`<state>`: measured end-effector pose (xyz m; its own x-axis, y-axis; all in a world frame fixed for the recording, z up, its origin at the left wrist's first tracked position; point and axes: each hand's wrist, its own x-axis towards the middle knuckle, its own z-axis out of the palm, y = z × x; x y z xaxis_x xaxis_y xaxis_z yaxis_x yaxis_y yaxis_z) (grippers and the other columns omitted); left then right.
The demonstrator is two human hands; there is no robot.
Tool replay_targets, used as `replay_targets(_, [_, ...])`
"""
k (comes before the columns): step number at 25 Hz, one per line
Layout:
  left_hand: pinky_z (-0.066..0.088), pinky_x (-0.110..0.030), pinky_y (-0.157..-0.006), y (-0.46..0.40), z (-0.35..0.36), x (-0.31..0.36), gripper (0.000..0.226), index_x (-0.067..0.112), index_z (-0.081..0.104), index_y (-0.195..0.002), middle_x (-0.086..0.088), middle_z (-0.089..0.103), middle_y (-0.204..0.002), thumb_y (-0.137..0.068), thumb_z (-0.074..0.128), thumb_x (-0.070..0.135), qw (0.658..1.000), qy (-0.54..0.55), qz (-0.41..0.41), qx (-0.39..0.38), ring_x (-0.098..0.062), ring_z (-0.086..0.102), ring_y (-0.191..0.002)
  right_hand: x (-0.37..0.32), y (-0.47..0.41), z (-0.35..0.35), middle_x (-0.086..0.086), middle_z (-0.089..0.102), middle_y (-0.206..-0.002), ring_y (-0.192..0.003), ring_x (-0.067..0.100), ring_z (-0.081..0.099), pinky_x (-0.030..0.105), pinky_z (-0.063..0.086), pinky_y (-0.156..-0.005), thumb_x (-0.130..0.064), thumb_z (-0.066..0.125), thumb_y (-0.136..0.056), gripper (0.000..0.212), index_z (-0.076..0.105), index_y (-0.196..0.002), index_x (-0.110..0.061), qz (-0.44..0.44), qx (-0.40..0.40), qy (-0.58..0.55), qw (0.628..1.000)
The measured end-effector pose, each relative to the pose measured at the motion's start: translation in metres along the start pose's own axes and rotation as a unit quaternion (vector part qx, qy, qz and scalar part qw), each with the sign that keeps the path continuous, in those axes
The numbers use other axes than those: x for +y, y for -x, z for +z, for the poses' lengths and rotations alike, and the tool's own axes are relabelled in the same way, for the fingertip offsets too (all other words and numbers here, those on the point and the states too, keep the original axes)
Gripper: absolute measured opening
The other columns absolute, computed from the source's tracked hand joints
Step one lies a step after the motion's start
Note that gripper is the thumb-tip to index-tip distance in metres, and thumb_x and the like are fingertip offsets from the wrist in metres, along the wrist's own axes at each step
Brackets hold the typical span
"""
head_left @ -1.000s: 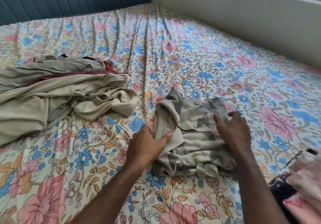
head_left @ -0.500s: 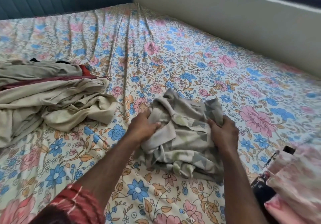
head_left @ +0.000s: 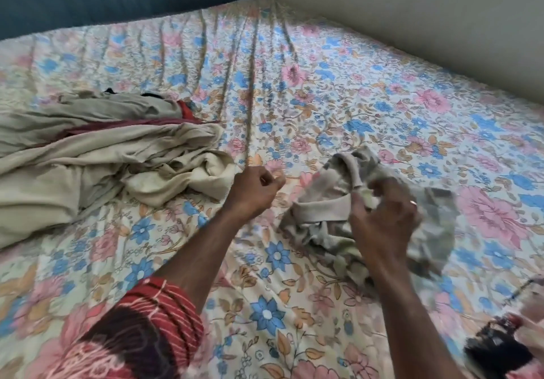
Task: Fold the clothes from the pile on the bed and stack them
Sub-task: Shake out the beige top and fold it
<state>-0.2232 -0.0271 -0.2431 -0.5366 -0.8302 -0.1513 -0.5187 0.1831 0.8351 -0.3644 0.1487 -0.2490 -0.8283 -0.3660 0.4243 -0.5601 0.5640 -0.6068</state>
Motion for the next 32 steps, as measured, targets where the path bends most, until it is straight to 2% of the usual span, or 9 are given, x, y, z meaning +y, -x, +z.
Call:
replay_targets(3, [0.041,-0.017,-0.039,0.011,-0.044,-0.018,0.029,0.004,0.065,-0.084,-0.014,0.073,-0.083,-0.099,0.067,0.029,0.998,0.037,-0.035,0.034,-0.017,0.066,-0.056,-0.065,0.019,0.045,0.001,0.069,-0.098,-0.089,0.024,0.062,0.048,0.050,-0.086,-0.029,0.071,-0.089,0.013,0.066,-0.099,-0.022,-0.112,-0.121,-0.071,0.984])
replay_targets(9, [0.046,-0.020,-0.041,0.036,-0.125,-0.069,0.022,0.016,0.062,-0.076,-0.011,0.072,-0.074,-0.097,0.069,0.021,0.991,0.034,-0.057,0.113,-0.019,0.065,-0.052,-0.163,0.063,0.110,-0.002,0.065,-0.100,-0.098,0.030,0.060,0.047,0.041,-0.088,-0.033,0.063,-0.091,0.008,0.055,-0.092,-0.029,-0.215,-0.272,-0.037,0.937])
replay_targets(13, [0.050,-0.023,-0.040,0.047,-0.170,-0.093,0.015,0.007,0.064,-0.086,-0.011,0.072,-0.080,-0.097,0.068,0.016,0.982,0.045,-0.095,0.157,-0.011,0.066,-0.051,-0.202,0.060,0.138,-0.002,0.067,-0.102,-0.091,0.025,0.064,0.047,0.050,-0.086,-0.028,0.059,-0.092,0.005,0.061,-0.096,-0.026,-0.267,-0.269,-0.067,0.923])
replay_targets(17, [0.044,-0.020,-0.042,0.051,-0.205,-0.108,0.015,0.009,0.063,-0.096,-0.008,0.075,-0.088,-0.097,0.069,0.023,0.975,0.029,-0.120,0.184,-0.018,0.072,-0.060,-0.242,0.034,0.167,0.005,0.064,-0.112,-0.083,0.022,0.060,0.044,0.055,-0.076,-0.006,0.056,-0.089,0.036,0.057,-0.124,-0.017,-0.306,-0.252,-0.061,0.916])
replay_targets(19, [0.048,-0.023,-0.046,0.050,-0.214,-0.112,0.013,0.011,0.063,-0.098,-0.007,0.075,-0.088,-0.096,0.070,0.022,0.974,0.030,-0.121,0.189,-0.022,0.076,-0.068,-0.252,0.016,0.180,0.007,0.060,-0.121,-0.090,0.025,0.060,0.051,0.055,-0.085,-0.005,0.055,-0.087,0.053,0.048,-0.137,-0.020,-0.298,-0.264,0.003,0.917])
replay_targets(22, [0.060,-0.032,-0.064,0.048,-0.218,-0.123,0.017,0.015,0.064,-0.101,-0.006,0.074,-0.093,-0.091,0.076,0.020,0.979,0.017,-0.096,0.177,-0.023,0.075,-0.079,-0.262,-0.003,0.186,0.008,0.064,-0.124,-0.111,0.033,0.061,0.053,0.042,-0.101,-0.013,0.056,-0.091,0.038,0.060,-0.129,-0.020,-0.299,-0.279,0.071,0.910])
replay_targets(27, [0.049,-0.054,-0.099,0.037,-0.229,-0.123,0.085,0.041,0.036,-0.146,-0.006,0.044,-0.145,-0.078,0.086,0.033,0.967,-0.115,-0.020,0.227,-0.027,0.047,-0.130,-0.310,-0.010,0.149,0.004,0.071,-0.087,-0.080,0.024,0.066,0.036,0.049,-0.071,-0.021,0.061,-0.096,0.007,0.068,-0.096,-0.023,-0.247,-0.374,-0.285,0.847])
replay_targets(29, [0.043,-0.056,-0.100,0.039,-0.242,-0.106,0.080,0.042,0.037,-0.147,-0.002,0.042,-0.144,-0.080,0.081,0.037,0.947,-0.189,-0.007,0.260,-0.025,0.039,-0.133,-0.336,-0.013,0.129,0.004,0.070,-0.080,-0.075,0.016,0.063,0.035,0.051,-0.068,-0.021,0.064,-0.097,0.013,0.071,-0.087,-0.017,-0.222,-0.361,-0.362,0.830])
replay_targets(32, [0.052,-0.047,-0.089,0.050,-0.265,-0.089,0.038,0.033,0.067,-0.117,0.007,0.069,-0.107,-0.080,0.072,0.042,0.940,-0.158,0.027,0.301,-0.020,0.062,-0.107,-0.372,-0.019,0.103,0.006,0.066,-0.076,-0.072,0.015,0.061,0.031,0.049,-0.064,-0.027,0.063,-0.099,0.027,0.071,-0.085,-0.005,-0.171,-0.379,-0.420,0.807])
